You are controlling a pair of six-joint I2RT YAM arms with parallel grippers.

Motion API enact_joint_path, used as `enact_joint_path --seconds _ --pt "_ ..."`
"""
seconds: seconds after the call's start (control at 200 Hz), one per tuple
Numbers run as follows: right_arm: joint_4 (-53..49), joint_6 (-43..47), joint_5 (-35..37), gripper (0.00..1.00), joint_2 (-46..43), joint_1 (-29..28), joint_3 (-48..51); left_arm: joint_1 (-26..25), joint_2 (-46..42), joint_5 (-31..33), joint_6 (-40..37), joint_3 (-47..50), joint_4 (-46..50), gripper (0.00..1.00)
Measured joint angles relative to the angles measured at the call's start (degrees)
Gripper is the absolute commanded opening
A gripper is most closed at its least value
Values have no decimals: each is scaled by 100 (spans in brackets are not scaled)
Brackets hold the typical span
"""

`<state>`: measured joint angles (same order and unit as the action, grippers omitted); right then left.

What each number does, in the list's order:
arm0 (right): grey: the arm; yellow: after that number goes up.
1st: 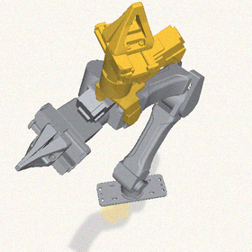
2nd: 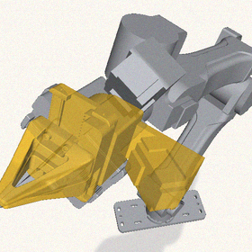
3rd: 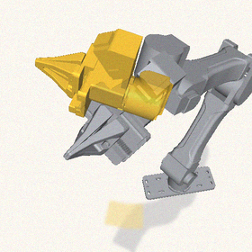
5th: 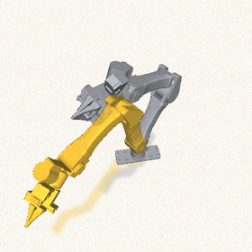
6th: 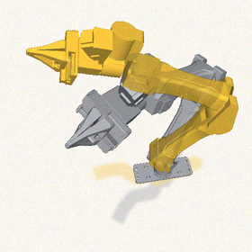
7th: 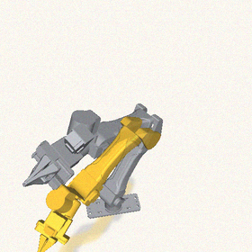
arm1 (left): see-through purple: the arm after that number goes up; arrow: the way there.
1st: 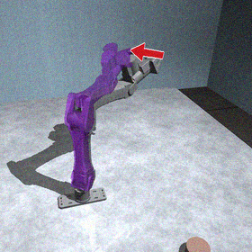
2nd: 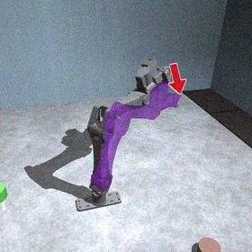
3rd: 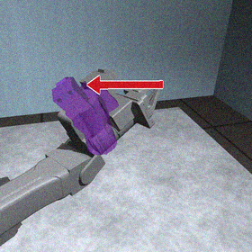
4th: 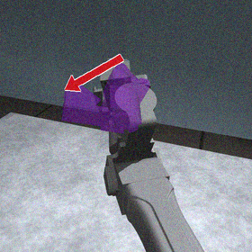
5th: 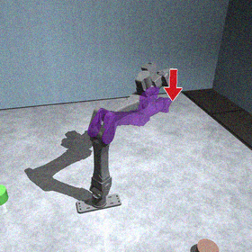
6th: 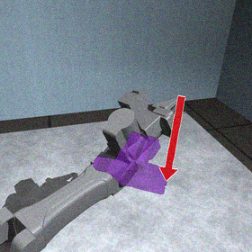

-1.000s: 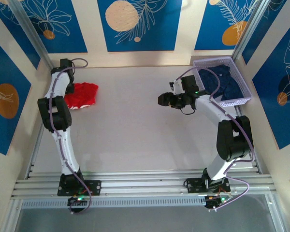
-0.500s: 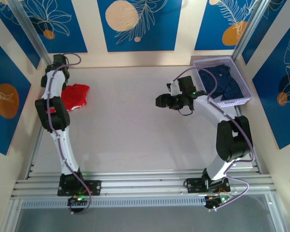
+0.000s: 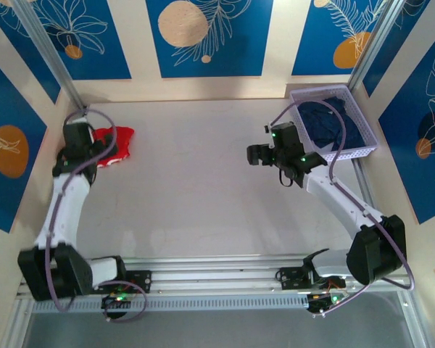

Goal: Fold the inside-out t-shirt

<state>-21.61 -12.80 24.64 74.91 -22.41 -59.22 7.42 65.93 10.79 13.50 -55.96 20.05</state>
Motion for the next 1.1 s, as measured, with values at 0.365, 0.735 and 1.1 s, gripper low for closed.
enact_joint_path --seconds 0.365,0.735,1.1 --pt "2557 481 651 99 -153 831 2509 0 -883 15 201 3414 -2647 100" --pt "5272 953 -299 99 568 1482 3412 -74 1423 -586 -256 3390 -5226 100" --pt "6763 916 -1191 100 1161 1950 3744 -542 1534 -516 -581 3467 -6087 100"
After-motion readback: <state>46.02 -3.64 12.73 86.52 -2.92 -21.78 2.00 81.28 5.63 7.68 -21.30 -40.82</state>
